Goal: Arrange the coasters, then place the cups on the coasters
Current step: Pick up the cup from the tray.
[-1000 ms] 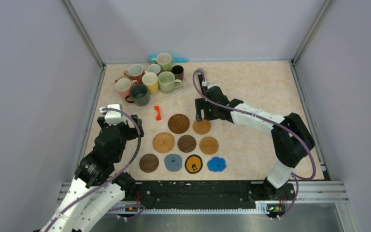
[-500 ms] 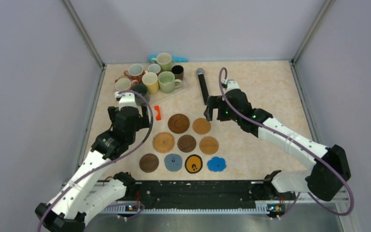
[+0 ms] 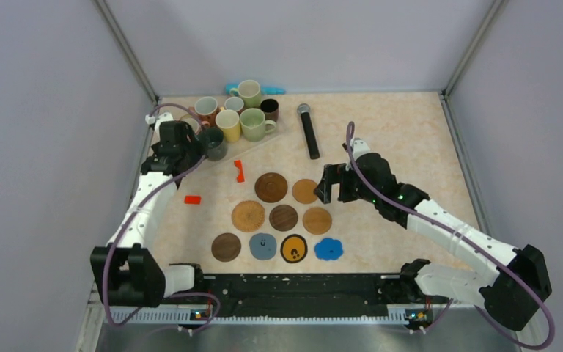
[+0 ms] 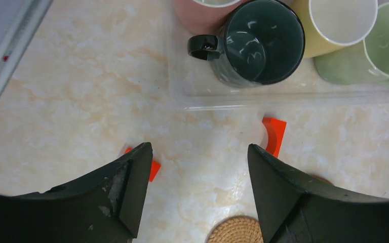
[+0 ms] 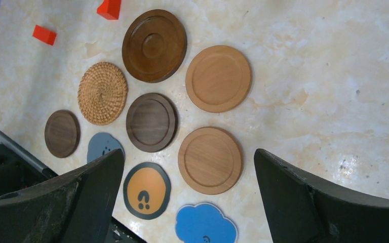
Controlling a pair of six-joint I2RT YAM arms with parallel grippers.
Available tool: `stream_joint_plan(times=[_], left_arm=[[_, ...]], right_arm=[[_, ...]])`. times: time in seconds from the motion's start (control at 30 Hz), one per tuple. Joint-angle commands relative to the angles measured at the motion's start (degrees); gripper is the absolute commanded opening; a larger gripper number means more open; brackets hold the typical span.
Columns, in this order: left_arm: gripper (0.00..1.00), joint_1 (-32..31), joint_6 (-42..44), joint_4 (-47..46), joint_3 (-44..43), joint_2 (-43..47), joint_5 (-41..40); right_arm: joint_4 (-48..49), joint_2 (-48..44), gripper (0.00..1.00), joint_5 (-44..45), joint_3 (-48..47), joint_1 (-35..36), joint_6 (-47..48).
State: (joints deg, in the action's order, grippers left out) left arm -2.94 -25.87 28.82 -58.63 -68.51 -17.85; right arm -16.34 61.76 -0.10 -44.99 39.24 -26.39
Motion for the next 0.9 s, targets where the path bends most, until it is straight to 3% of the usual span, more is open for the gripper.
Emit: stream_joint_plan(times=[0.0,0.2,0.43,0.87], left_arm=[[0.73,4.87,-5.49,-7.49,-4.36,-6.34,9.27],[0.7,8.96,-8.84,-11.49,-9.15,-15.55,13.49],[0.69,9.09,-8.44,-11.96,-14.61,-25.3,17.55],[0.6,9.01,-10.21,-8.68,-18.16,-34.04,21.75]], right_arm=[[2.78,-2.45,0.99,-3.5,0.03,-0.05,1.61],[3.34,-2.34,0.99,-4.55,0.37,-0.01,2.68],[3.5,-1.96,0.99,-4.74,1.43,-0.03,2.78],[3.96,-0.57,0.98,-4.92,1.98,-0.04,2.76]])
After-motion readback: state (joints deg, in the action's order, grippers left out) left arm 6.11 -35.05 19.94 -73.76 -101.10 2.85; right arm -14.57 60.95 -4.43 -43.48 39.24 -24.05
